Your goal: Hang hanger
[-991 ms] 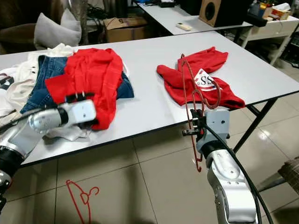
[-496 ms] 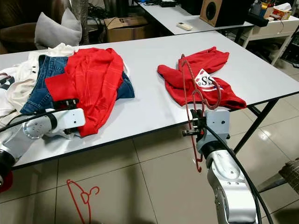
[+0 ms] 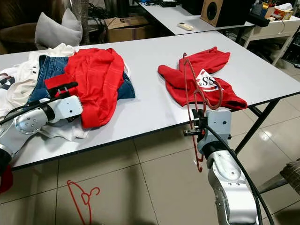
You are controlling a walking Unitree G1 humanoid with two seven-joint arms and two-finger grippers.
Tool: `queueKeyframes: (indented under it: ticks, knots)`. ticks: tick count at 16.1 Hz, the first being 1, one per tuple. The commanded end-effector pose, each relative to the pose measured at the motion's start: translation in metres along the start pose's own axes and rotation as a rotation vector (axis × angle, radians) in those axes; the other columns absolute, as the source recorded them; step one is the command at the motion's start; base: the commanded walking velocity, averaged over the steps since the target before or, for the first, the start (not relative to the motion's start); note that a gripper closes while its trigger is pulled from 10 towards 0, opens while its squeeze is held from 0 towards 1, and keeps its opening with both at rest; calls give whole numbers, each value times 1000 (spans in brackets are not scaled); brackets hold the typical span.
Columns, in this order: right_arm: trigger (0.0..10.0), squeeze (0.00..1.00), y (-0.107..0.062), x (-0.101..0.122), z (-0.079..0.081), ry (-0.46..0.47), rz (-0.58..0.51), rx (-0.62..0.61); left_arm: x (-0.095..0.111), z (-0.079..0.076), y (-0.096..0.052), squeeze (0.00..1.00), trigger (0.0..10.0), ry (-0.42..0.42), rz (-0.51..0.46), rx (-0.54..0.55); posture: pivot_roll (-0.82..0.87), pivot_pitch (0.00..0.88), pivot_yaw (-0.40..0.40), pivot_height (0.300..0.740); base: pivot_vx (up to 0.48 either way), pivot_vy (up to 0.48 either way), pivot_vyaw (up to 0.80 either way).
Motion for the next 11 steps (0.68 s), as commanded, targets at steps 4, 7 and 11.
queueKeyframes:
  ticks: [4, 7, 11]
  knots:
    - [10000, 0, 1, 3, -3, 2, -20, -16, 4, -3, -4, 0, 9451, -7, -46, -72, -127, 0, 32, 740, 0, 0, 0]
    - [10000, 0, 4, 4, 0, 8, -31, -14, -4, -8, -8, 0, 0, -49, -12, -125, -119, 0, 42, 740, 0, 0, 0]
    - [10000, 0, 3, 2, 0, 30, -30, -16, -6, -9, -12, 0, 0, -96, -9, -158, -109, 0, 32, 740, 0, 0, 0]
Point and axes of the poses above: a point about 5 cm out from each wrist's last joint towards the gripper, its own y axis pointing out of the wrist towards the gripper, its own x axis along the axis of the wrist's last joint, z = x × y, the point moved 3 cm from there along y, pointing out of the wrist towards the gripper, and after that the axes turned 5 degrees about y, right-handed, at the moved point
